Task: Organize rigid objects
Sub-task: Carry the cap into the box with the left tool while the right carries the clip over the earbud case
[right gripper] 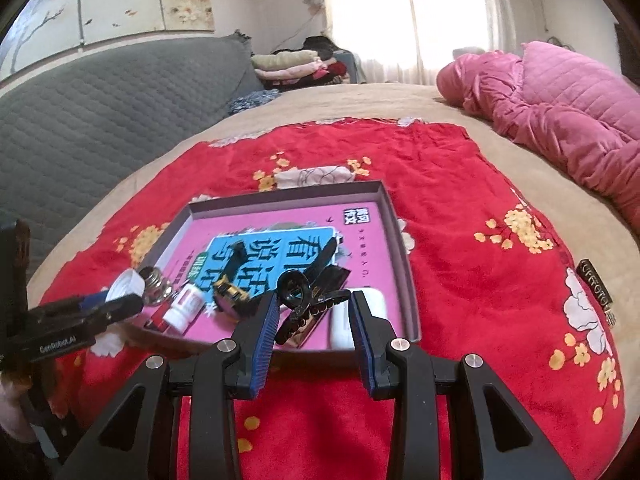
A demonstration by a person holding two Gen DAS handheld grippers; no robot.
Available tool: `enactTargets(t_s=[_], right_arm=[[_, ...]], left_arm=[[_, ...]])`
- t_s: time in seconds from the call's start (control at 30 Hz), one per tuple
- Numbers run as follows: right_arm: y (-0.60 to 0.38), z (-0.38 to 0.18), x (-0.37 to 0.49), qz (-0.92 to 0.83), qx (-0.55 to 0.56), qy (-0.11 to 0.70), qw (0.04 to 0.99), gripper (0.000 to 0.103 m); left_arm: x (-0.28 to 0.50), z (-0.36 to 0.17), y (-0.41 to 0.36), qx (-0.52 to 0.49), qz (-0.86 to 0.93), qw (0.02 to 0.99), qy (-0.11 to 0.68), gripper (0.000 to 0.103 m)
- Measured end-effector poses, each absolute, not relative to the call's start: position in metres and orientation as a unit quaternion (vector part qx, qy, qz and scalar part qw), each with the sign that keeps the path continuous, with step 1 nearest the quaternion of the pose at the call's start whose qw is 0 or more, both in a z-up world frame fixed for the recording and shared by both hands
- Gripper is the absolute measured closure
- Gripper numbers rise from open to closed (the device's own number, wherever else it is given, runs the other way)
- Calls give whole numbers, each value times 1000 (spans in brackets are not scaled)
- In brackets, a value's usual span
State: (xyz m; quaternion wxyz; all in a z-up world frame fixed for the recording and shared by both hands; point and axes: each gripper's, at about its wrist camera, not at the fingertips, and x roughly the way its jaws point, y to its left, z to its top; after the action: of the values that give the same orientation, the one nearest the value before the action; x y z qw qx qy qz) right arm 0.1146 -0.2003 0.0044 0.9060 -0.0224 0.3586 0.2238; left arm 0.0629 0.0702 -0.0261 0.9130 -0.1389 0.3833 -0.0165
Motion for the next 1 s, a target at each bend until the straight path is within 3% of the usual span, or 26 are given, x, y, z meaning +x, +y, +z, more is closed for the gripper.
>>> enactTargets(t_s=[1.0], right_arm=[[-200, -26, 145, 179, -36, 398, 899, 66]], left_arm=[[77, -42, 60, -106, -26, 909, 403, 53]])
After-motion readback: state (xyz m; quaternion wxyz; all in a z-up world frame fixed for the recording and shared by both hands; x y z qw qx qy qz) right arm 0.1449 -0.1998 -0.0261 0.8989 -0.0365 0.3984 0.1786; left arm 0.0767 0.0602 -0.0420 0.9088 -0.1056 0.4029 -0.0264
